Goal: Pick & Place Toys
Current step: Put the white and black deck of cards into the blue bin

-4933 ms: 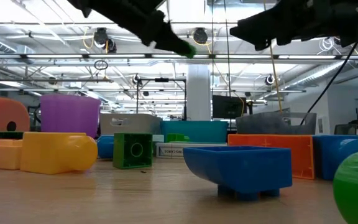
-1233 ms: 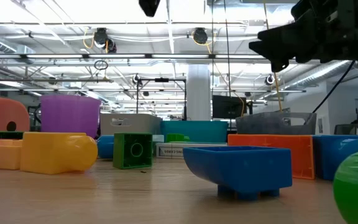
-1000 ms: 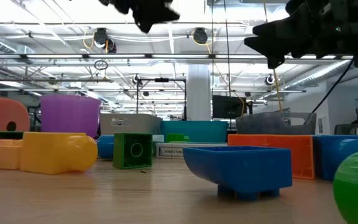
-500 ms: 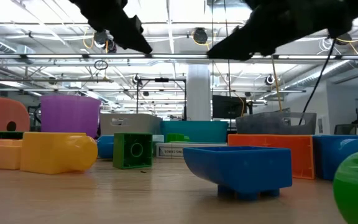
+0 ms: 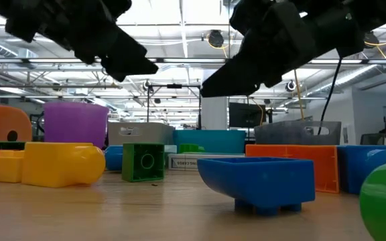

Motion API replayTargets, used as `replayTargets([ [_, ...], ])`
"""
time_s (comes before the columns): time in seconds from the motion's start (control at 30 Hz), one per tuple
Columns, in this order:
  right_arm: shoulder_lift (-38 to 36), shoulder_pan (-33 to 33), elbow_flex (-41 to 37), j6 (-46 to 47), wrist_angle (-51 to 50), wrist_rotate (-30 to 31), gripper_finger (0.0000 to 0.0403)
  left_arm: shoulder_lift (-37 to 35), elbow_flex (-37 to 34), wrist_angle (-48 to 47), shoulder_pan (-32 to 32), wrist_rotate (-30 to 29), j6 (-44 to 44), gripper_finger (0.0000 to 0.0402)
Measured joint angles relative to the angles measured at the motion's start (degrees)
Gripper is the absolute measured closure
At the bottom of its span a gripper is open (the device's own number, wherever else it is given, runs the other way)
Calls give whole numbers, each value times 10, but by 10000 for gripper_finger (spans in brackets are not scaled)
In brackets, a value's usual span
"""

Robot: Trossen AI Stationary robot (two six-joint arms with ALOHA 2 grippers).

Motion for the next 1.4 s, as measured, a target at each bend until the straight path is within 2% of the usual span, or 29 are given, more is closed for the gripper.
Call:
replayTargets([
  [0.1,0,1,0,33,5,0,236,0,-15,41,-3,-20,1,179],
  [0.43,-4,-1,0,32,32,1,236,0,-16,42,-2,-29,51,179],
  [0.6,-4,-2,0,69,57,0,229,0,-16,41,-2,-19,61,179],
  [0.73,-5,-4,0,107,48,-1,192,0,-16,39,-2,3,71,179],
  [1.1,-4,-5,0,107,33,0,34,0,-16,19,-1,2,82,179],
  [1.23,-4,-5,0,113,33,0,7,0,-16,19,4,1,81,179],
  [1.4,-4,-5,0,139,33,0,8,0,-16,19,13,1,72,179],
])
